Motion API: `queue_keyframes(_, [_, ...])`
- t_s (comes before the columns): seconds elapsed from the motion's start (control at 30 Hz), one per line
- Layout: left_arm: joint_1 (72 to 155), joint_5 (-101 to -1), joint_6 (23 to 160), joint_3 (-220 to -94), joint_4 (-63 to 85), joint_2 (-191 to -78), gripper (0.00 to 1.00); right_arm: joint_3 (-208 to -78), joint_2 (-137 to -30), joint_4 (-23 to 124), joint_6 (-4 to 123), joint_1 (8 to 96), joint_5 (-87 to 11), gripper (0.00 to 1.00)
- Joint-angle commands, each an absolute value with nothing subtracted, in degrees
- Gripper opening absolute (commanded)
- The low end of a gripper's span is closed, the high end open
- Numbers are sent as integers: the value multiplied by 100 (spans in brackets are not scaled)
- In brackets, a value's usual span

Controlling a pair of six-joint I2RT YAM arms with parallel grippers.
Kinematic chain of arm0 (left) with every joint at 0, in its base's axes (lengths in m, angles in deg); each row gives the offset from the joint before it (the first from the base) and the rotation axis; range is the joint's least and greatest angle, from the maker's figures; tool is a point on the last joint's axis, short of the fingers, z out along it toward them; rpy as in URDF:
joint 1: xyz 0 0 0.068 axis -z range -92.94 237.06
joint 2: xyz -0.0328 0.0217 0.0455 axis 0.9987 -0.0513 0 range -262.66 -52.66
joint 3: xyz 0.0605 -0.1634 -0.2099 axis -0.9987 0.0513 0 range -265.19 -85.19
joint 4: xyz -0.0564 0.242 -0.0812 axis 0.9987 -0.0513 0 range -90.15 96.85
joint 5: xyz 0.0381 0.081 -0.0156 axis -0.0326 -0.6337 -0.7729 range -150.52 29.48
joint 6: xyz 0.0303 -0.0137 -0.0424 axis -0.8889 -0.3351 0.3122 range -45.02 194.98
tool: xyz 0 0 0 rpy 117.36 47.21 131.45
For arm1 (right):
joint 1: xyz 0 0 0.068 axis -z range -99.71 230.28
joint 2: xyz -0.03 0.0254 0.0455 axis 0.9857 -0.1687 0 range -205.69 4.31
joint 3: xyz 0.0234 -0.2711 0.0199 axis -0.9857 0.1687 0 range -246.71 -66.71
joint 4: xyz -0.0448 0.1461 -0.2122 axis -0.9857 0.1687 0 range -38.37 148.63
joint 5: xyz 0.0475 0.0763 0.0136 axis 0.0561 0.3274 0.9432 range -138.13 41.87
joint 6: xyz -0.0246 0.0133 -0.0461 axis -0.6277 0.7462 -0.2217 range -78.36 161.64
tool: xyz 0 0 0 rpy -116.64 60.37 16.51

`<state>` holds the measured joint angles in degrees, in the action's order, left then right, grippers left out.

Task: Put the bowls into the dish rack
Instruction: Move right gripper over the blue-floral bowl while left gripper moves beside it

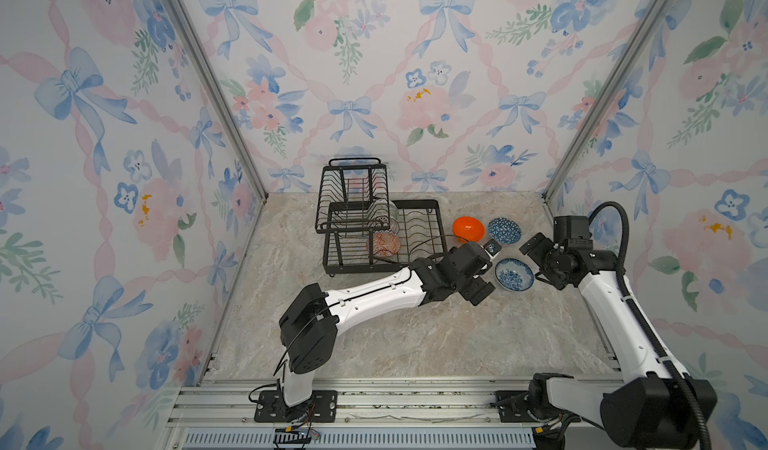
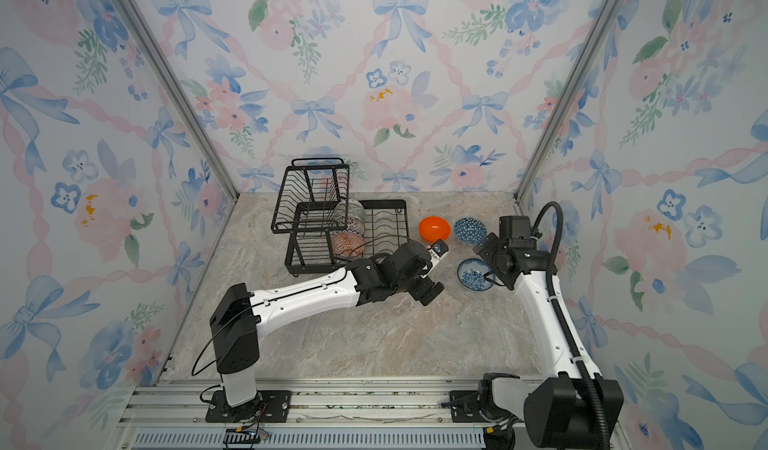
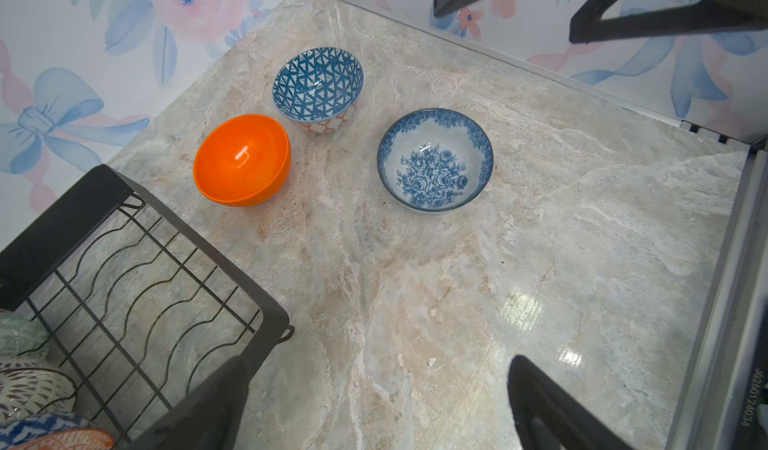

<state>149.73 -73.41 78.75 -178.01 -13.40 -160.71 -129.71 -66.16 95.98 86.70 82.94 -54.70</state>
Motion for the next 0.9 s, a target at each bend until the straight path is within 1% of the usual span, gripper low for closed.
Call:
queue_keyframes(0.0, [14946,-7767,7749,-17952,-1358,-16250,98,-12753,-6810,9862,8288,8417,-5234,97])
queue_keyframes(0.1, [14946,-8262,7888,-17855,-1355,-16327,98,-12614,-7071,9794,8056,8427,-5206,97])
queue_keyframes(0.2, [14946,-8627,7949,-17493,-1353,-16199,98,-12530,-7391,9820,7934,8451,-5135,97])
queue_keyframes(0.33, [14920,-8668,7926,-16941,-1349,-15870,98,-12453,-7588,9866,7783,8459,-4969,97])
queue_keyframes(0.5, [14920,-8677,7814,-16765,-1356,-15719,98,-12449,-7773,9758,7364,8517,-5014,97])
queue_keyframes(0.57, [14922,-8596,7853,-16755,-1354,-15691,98,-12501,-7946,9772,7278,8524,-5018,99])
queue_keyframes(0.63, [14920,-8500,7932,-16739,-1354,-15690,98,-12533,-8118,9738,7267,8529,-4965,95])
queue_keyframes(0.8, [14933,-8396,8108,-16632,-1357,-15636,98,-12525,-8425,9560,7172,8570,-4985,87])
queue_keyframes(0.87, [14935,-8347,8132,-16606,-1354,-15589,98,-12525,-8547,9485,7133,8627,-4850,80])
